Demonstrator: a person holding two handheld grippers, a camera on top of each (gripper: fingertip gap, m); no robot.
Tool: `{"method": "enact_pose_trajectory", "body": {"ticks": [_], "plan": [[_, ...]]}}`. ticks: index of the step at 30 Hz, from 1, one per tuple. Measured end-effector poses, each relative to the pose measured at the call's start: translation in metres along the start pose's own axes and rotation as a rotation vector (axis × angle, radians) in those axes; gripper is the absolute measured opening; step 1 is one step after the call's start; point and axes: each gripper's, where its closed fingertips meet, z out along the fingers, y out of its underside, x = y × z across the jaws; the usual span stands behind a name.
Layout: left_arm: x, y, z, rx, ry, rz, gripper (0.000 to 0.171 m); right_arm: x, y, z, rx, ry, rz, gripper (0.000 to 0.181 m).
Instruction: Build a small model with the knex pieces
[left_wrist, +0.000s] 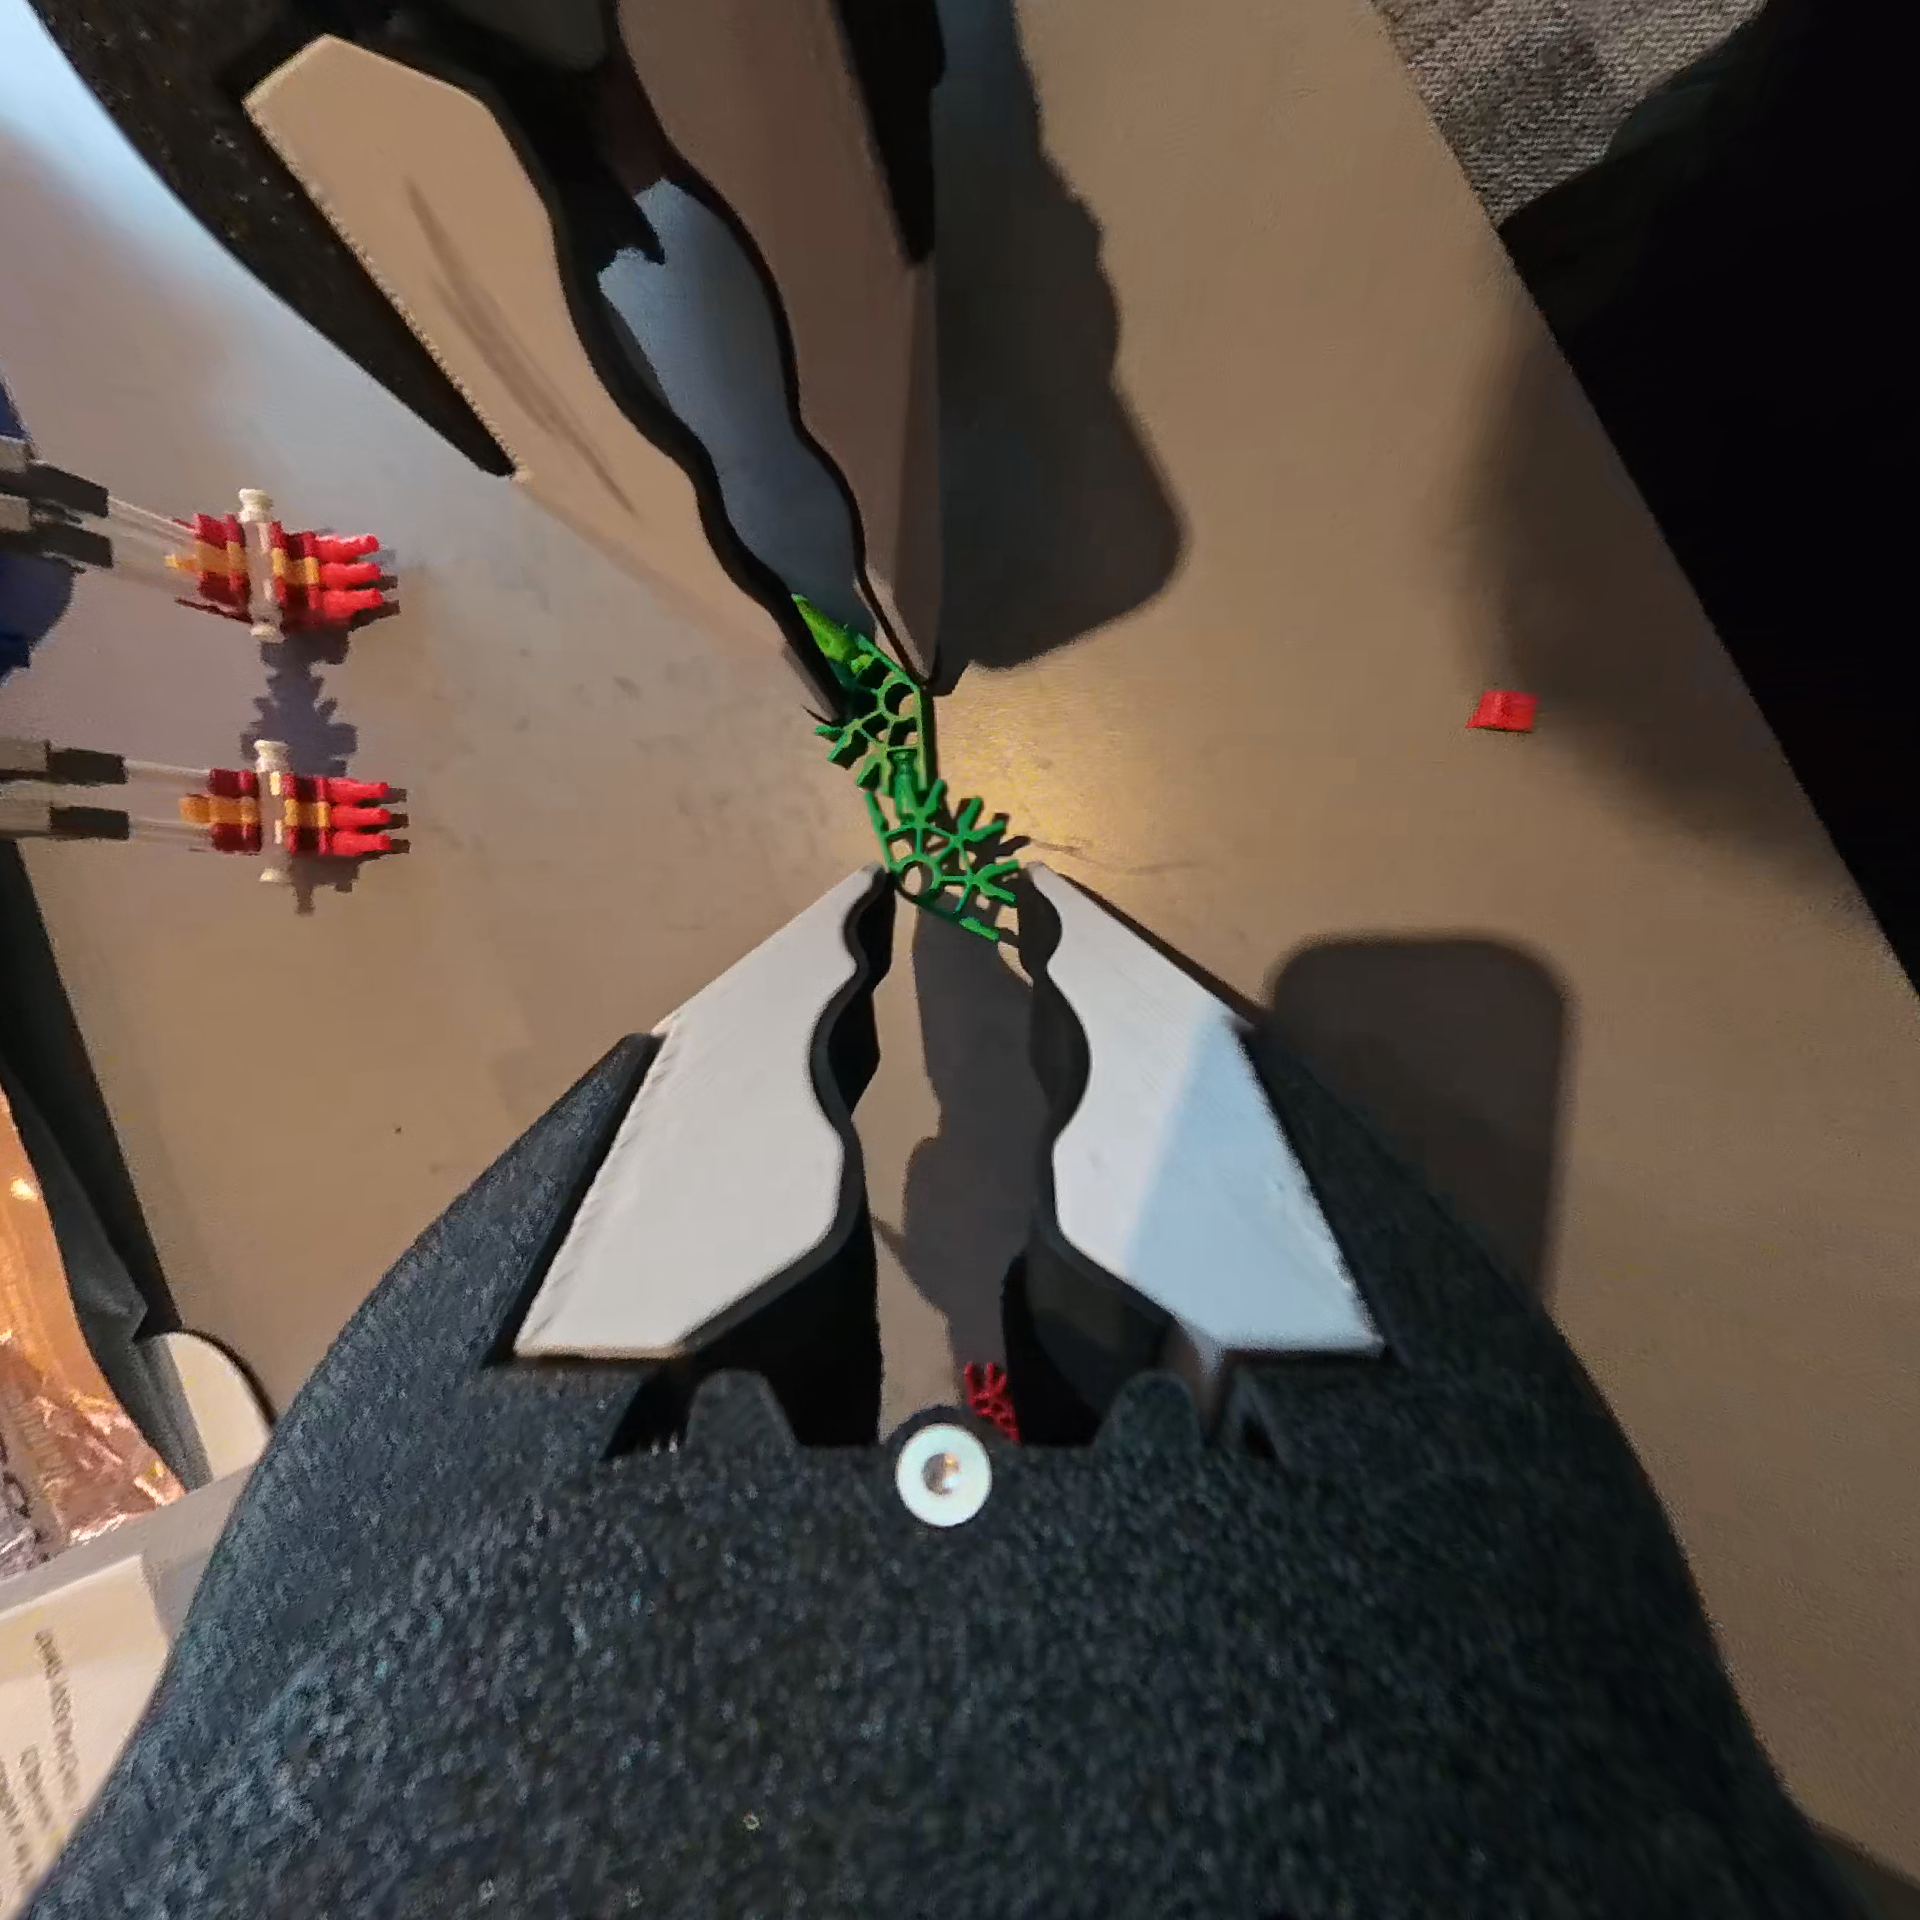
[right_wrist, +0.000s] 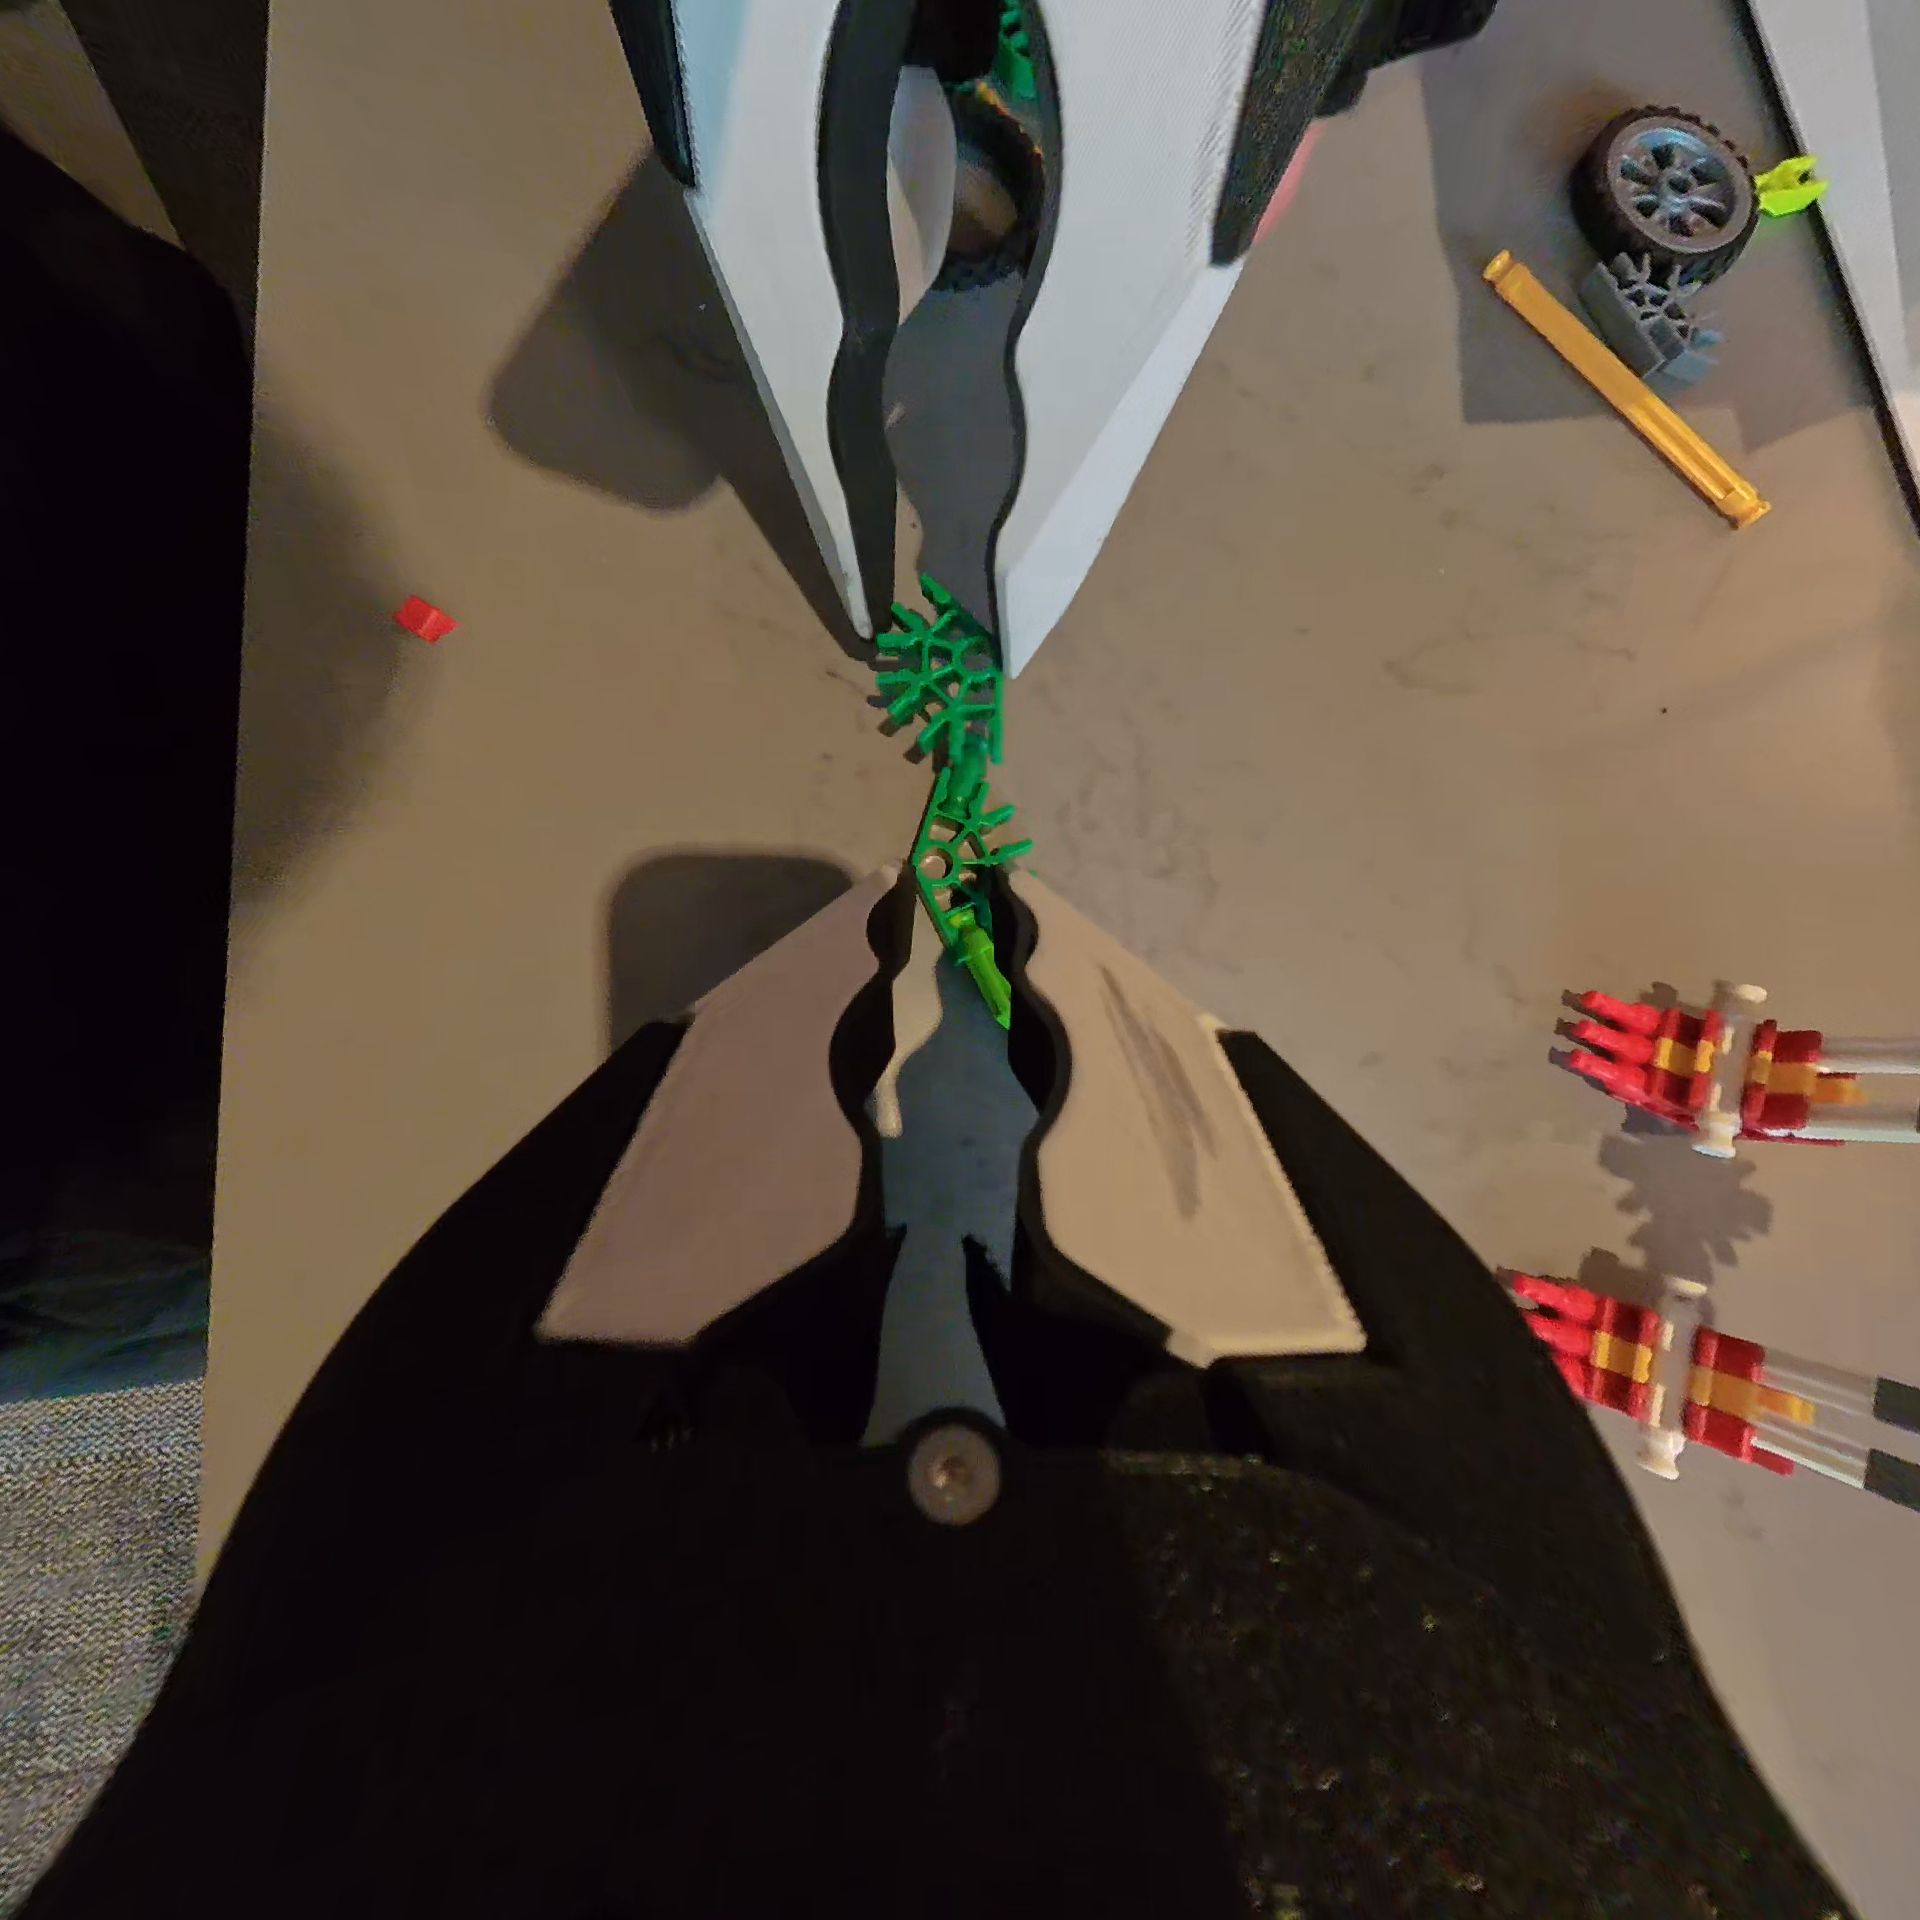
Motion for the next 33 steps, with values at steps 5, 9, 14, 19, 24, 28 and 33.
{"method": "enact_pose_trajectory", "body": {"ticks": [5, 9, 14, 19, 24, 28, 33], "plan": [[0.002, 0.005, 0.006, -0.007, 0.037, -0.010, 0.023, -0.001, 0.000, 0.000, 0.004, -0.009, -0.004, 0.014], [0.003, 0.004, 0.007, 0.014, 0.069, 0.005, 0.023, -0.002, 0.000, -0.001, 0.005, -0.012, -0.007, 0.014], [0.002, 0.004, 0.007, -0.015, 0.090, 0.064, 0.023, -0.001, 0.001, -0.001, 0.005, -0.018, -0.008, 0.014], [0.002, 0.004, 0.004, -0.016, 0.097, 0.095, 0.022, -0.002, 0.001, -0.001, 0.010, -0.023, -0.006, 0.014], [0.003, 0.005, 0.007, -0.036, 0.112, 0.117, 0.023, -0.002, 0.001, -0.001, 0.006, -0.027, -0.009, 0.014], [0.002, 0.005, 0.008, -0.046, 0.124, 0.115, 0.023, -0.001, 0.001, -0.002, 0.005, -0.015, -0.023, 0.015], [0.002, 0.004, 0.008, -0.059, 0.130, 0.116, 0.022, 0.008, -0.015, -0.011, 0.078, 0.050, -0.023, 0.011]]}}
